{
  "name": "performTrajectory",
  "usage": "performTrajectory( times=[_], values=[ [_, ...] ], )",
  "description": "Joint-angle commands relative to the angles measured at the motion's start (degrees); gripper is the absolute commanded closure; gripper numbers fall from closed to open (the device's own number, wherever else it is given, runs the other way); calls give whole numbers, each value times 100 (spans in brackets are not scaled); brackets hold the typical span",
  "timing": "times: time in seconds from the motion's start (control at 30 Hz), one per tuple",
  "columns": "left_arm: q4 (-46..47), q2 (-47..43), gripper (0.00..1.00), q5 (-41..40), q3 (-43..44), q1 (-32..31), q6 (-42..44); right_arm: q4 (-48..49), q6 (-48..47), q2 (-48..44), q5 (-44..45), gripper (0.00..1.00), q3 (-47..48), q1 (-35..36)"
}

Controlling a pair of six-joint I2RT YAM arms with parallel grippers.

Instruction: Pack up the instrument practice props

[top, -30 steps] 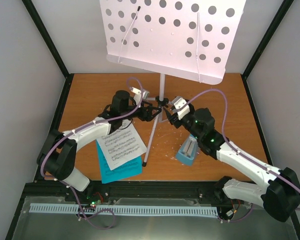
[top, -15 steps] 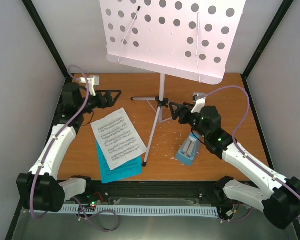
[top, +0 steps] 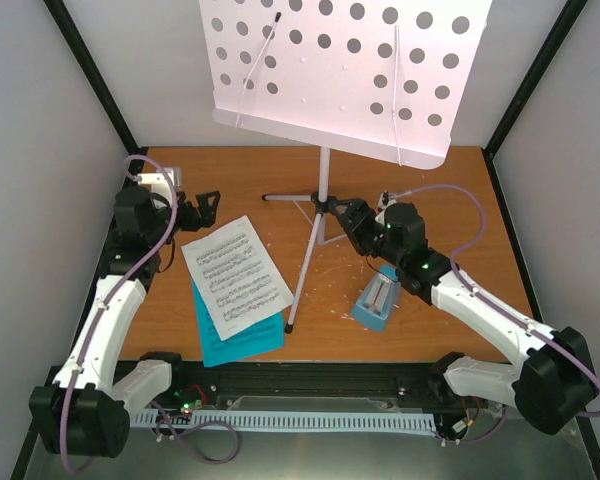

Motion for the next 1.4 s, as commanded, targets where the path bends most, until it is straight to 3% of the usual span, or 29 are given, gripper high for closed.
performTrajectory(
  times=[0.0, 0.33, 0.63, 0.77, 0.9, 1.03, 1.13, 1.27, 1.37],
  values=[
    [207, -40, 1, -352, -78, 26, 312, 390, 916, 130, 79, 16, 11, -5],
    [198, -224, 1, -485, -161, -34, 393, 740, 1310, 554, 27, 35, 53, 18],
    [205, -252, 1, -544, -196, -112, 441, 886, 1407, 730, 216, 59, 40, 20],
    [211, -259, 0, -556, -199, -114, 452, 908, 1406, 770, 223, 64, 48, 23],
    [209, -245, 0, -555, -199, -123, 450, 895, 1404, 767, 254, 80, 17, 32],
    [209, -235, 1, -547, -209, -131, 457, 896, 1405, 762, 280, 87, -5, 40],
    [209, -228, 1, -554, -210, -132, 463, 883, 1376, 748, 328, 85, -19, 41],
    [214, -214, 0, -551, -213, -132, 468, 873, 1323, 733, 359, 72, -21, 41],
    [218, -194, 1, -544, -211, -132, 472, 899, 1256, 764, 334, 71, 2, 41]
  ],
)
